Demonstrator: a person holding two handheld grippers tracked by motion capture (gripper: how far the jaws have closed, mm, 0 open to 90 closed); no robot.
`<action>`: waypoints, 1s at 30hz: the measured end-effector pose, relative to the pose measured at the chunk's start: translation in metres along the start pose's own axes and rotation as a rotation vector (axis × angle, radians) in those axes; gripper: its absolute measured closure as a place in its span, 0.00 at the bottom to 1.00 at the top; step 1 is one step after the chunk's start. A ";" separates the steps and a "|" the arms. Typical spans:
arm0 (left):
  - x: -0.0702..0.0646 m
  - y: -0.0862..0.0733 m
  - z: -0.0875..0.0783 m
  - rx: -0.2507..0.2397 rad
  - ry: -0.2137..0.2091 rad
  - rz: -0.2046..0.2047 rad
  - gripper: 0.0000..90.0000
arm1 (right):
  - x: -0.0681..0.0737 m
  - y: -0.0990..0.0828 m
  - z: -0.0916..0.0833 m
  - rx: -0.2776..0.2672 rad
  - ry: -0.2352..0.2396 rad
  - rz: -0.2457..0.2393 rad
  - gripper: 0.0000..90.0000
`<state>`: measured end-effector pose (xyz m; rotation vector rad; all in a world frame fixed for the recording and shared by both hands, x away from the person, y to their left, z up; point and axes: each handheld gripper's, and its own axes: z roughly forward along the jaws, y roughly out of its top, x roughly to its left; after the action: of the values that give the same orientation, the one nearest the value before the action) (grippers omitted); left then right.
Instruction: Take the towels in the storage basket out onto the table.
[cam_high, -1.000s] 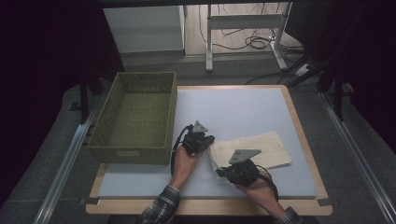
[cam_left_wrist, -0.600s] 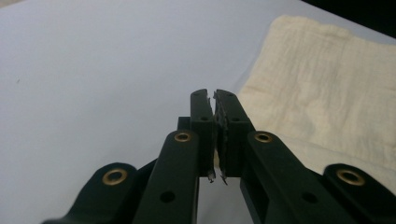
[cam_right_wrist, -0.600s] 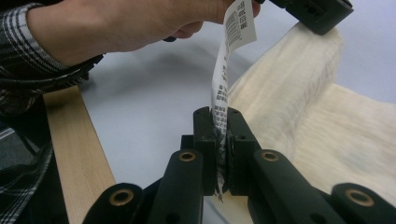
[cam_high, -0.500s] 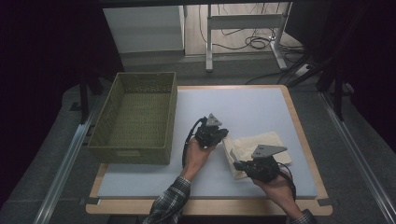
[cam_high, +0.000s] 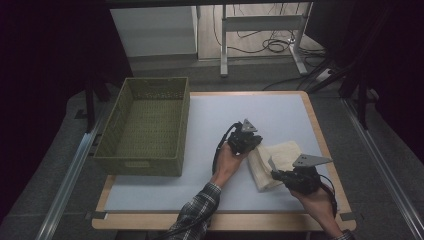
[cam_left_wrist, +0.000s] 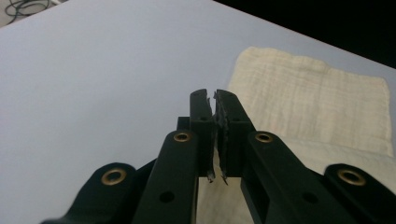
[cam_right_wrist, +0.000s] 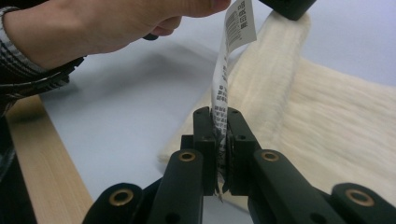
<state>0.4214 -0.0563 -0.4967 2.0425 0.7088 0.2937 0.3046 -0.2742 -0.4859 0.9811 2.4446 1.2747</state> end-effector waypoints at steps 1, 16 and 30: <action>-0.002 0.003 0.006 0.002 0.000 0.012 0.96 | -0.003 -0.002 -0.002 0.002 -0.006 0.007 0.95; -0.021 0.033 0.042 0.010 -0.010 0.055 0.95 | -0.040 -0.024 -0.024 -0.006 -0.076 0.098 0.95; -0.028 0.046 0.074 0.032 -0.015 0.041 0.94 | -0.061 -0.033 -0.030 0.003 -0.127 0.146 0.95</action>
<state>0.4503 -0.1429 -0.4966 2.0889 0.6675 0.2923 0.3218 -0.3467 -0.5012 1.2219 2.3164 1.2115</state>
